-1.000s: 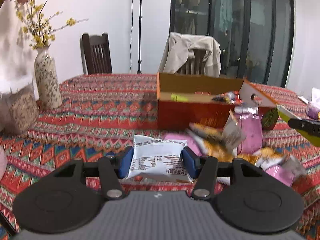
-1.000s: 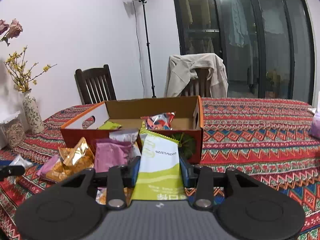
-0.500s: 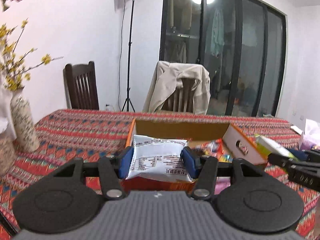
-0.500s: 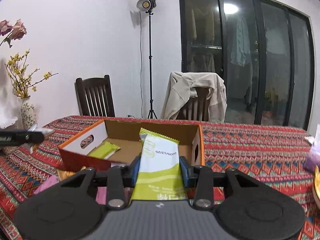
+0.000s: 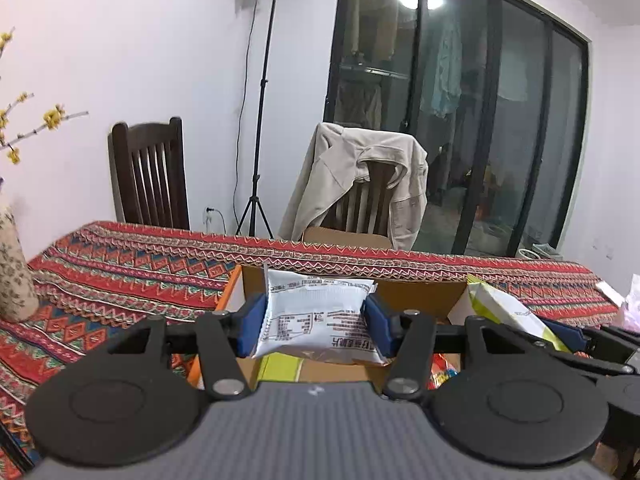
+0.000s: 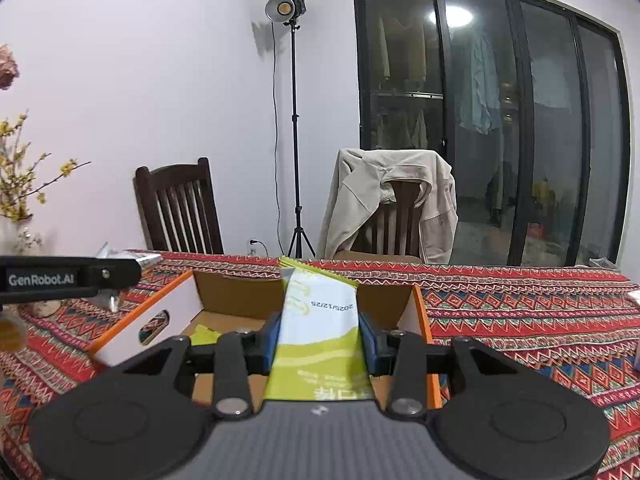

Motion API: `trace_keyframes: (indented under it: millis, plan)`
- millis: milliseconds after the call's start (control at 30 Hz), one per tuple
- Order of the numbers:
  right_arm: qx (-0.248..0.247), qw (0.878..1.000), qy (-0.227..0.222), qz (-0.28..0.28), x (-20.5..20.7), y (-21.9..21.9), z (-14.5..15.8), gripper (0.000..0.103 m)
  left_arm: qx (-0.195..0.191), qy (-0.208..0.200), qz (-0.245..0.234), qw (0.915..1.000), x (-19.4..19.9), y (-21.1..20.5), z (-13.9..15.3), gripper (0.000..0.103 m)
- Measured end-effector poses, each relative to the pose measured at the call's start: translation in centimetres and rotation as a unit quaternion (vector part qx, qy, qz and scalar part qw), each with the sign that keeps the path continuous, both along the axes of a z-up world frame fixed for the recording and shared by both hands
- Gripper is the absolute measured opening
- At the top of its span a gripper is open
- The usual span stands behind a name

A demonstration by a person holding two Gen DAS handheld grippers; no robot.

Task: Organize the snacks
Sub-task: 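Carry both packets into the box and open both tools to release them, then move both tools back toward the remaining snack pile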

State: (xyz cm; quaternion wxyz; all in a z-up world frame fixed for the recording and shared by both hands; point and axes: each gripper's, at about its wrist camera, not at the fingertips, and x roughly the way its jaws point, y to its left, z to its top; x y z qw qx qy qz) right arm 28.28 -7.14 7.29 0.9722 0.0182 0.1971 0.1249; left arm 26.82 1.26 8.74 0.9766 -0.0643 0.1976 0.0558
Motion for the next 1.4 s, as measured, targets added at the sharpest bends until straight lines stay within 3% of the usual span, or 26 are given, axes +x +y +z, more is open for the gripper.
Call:
trace_keyframes:
  millis: [300, 633, 700, 800, 833, 867, 967, 1000, 1400]
  plan:
    - [0.010, 1.000, 0.015, -0.020, 4.9, 0.0, -1.9, 0.039, -0.005, 0.017, 0.035, 0.9992, 4.2, 0.9, -2.3, 0.055]
    - [0.023, 0.999, 0.041, -0.024, 6.6, -1.1, -4.5, 0.039, 0.009, 0.038, 0.040, 0.9984, 5.5, 2.0, -4.9, 0.056]
    - [0.024, 0.998, 0.049, -0.023, 6.8, -1.2, -4.7, 0.039, 0.005, 0.038, 0.036, 0.9986, 5.3, 1.9, -5.1, 0.060]
    - [0.029, 0.997, 0.062, -0.019, 7.0, -1.4, -5.0, 0.042, 0.003, 0.030, 0.031, 0.9990, 4.9, 1.8, -5.1, 0.080]
    - [0.030, 0.997, 0.063, -0.019, 7.0, -1.4, -5.0, 0.042, 0.000, 0.026, 0.029, 0.9992, 4.8, 1.8, -5.0, 0.091]
    - [0.032, 0.997, 0.063, -0.020, 6.9, -1.6, -5.1, 0.045, -0.004, 0.021, 0.031, 0.9993, 4.6, 1.8, -4.9, 0.103]
    - [0.047, 0.996, 0.069, -0.018, 7.0, -2.1, -5.0, 0.092, -0.012, 0.005, 0.032, 0.9994, 4.0, 1.9, -4.7, 0.103]
    - [0.052, 0.996, 0.067, -0.018, 6.9, -2.3, -5.0, 0.103, -0.014, 0.005, 0.032, 0.9994, 4.0, 1.9, -4.6, 0.103]
    - [0.066, 0.996, 0.060, -0.027, 6.1, -2.8, -4.4, 0.103, -0.016, 0.002, 0.039, 0.9991, 3.4, 1.6, -3.5, 0.103]
